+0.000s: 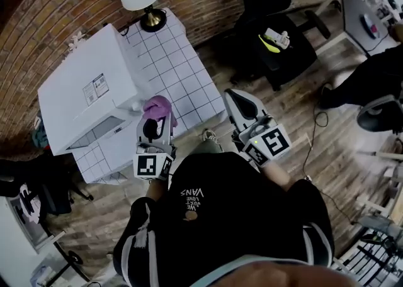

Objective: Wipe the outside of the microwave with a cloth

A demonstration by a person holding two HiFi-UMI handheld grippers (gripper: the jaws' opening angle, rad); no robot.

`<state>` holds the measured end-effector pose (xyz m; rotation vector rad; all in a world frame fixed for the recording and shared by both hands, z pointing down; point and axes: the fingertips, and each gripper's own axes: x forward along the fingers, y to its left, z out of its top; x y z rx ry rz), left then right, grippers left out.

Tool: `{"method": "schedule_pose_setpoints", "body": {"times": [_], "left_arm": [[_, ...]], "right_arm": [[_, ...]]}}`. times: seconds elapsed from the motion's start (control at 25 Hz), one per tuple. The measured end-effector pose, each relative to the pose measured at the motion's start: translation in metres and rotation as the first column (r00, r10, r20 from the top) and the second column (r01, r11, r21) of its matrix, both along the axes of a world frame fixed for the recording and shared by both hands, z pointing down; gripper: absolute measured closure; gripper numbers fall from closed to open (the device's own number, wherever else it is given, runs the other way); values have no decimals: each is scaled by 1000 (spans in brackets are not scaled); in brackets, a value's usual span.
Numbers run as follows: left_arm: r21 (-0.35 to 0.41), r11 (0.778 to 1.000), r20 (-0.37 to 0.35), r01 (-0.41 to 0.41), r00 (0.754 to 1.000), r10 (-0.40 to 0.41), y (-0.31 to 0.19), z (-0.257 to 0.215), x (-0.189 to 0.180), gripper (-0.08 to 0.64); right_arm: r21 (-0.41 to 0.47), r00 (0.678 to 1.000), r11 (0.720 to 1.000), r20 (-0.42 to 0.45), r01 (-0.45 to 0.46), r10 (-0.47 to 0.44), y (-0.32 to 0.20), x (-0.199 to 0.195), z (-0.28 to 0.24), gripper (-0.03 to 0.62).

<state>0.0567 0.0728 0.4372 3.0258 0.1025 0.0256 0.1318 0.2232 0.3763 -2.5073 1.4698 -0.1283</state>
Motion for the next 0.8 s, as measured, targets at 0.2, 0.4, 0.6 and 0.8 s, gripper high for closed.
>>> {"method": "schedule_pose_setpoints", "body": {"times": [0.2,0.4,0.6,0.8], "left_arm": [[6,1000,27,19,999,-19,7,1,38,426],[-14,997,43,72,997,-72,2,-1,53,426],[-84,972,58,220,975,-216,-14,9,61,426],[-133,908,50,397,918,-394,-28,12,78,426]], "right_arm": [[-22,998,998,10,65,-65,-5,38,-1,595],[-29,986,987,52,160,-158,-28,64,8,595],[-24,943,945,69,327,-325,-68,87,13,595],[-33,866,867,75,497,-494,-100,117,15,595]]}}
